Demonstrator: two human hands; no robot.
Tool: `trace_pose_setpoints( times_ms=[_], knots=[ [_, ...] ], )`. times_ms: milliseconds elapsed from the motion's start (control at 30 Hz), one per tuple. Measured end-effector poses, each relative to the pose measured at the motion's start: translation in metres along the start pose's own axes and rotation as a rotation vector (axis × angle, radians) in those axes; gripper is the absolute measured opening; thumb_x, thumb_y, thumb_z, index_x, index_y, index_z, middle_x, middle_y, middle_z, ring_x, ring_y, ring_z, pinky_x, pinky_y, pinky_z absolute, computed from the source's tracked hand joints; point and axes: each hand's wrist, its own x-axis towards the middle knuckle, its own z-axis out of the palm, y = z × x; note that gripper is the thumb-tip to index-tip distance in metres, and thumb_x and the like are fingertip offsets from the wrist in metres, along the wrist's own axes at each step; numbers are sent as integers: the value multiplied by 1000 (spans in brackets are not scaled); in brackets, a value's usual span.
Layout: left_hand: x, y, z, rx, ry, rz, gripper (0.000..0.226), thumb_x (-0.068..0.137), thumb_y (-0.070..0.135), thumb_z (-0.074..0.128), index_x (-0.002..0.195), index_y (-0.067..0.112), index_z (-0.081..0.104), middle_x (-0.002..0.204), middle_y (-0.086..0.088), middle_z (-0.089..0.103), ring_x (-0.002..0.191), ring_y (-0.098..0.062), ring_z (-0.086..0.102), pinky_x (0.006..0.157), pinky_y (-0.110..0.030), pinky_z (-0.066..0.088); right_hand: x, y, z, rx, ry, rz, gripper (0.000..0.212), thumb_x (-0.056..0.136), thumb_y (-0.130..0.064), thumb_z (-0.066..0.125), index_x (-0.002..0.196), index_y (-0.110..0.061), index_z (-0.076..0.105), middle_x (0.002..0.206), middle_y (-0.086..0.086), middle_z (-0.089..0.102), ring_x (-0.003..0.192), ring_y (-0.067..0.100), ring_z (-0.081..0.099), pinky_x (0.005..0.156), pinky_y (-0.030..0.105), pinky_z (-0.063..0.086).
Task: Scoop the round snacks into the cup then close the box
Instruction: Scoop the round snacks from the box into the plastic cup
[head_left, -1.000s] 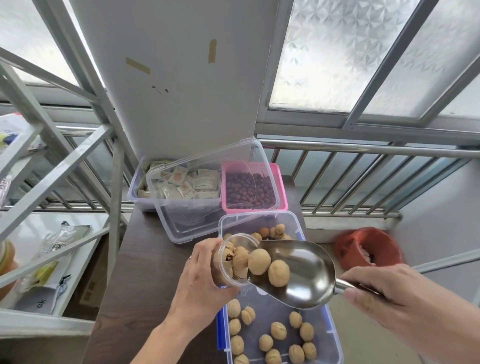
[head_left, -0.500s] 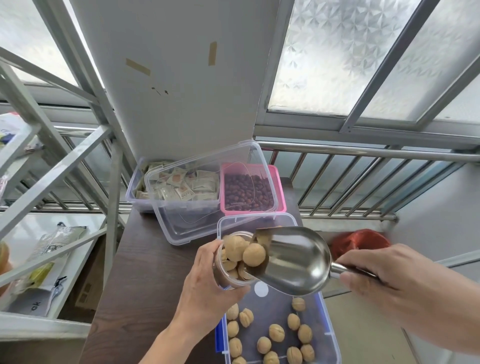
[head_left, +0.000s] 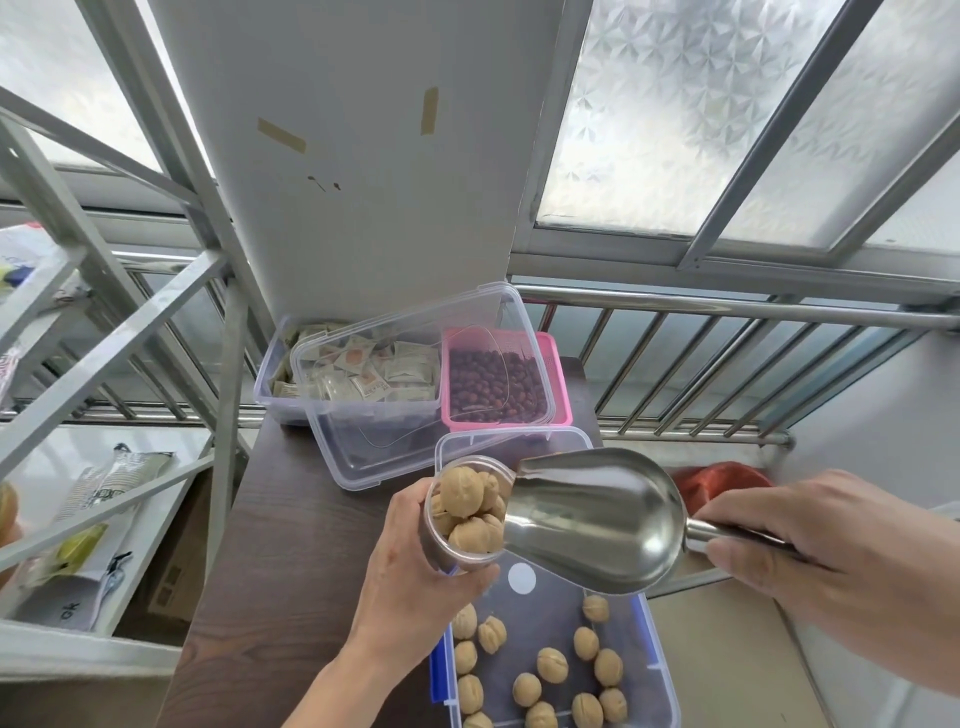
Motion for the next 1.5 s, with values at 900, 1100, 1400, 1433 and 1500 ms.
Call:
trace_pose_setpoints(
  times_ms=[900,1100,1400,1433,1500],
  knots=[
    [-4,-14,-41,4,253,-105,92,49,18,100,116,51,47,110,31,62,103,19,55,78,-6,43,63,44,271,329,-370,275,37,89,-42,41,57,-22,39,69,-1,53,83,33,59,66,39,42],
    [-4,-12,-38,-4,229,-123,87,50,16,100,118,39,52,108,39,61,101,15,59,76,2,41,74,18,291,578,-353,357,33,90,-38,47,60,-26,48,63,-7,57,82,20,63,76,36,48],
    [-3,-17,-44,25,244,-149,85,50,23,100,115,46,51,109,25,65,104,5,62,83,-17,46,116,16,344,756,-196,447,29,87,-51,42,67,-32,50,75,-5,62,75,16,56,78,41,49],
    [-3,-18,-45,32,244,-148,86,50,22,100,116,45,51,109,20,67,104,2,63,85,-19,47,120,15,342,794,-162,457,30,87,-51,41,67,-30,51,70,-5,60,70,14,54,72,40,48],
    [-3,-20,-46,42,238,-144,87,50,22,100,118,43,52,111,14,68,105,-3,64,87,-23,49,132,15,339,852,-109,473,32,92,-42,44,66,-24,50,65,-3,58,63,14,51,64,37,43]
  ],
)
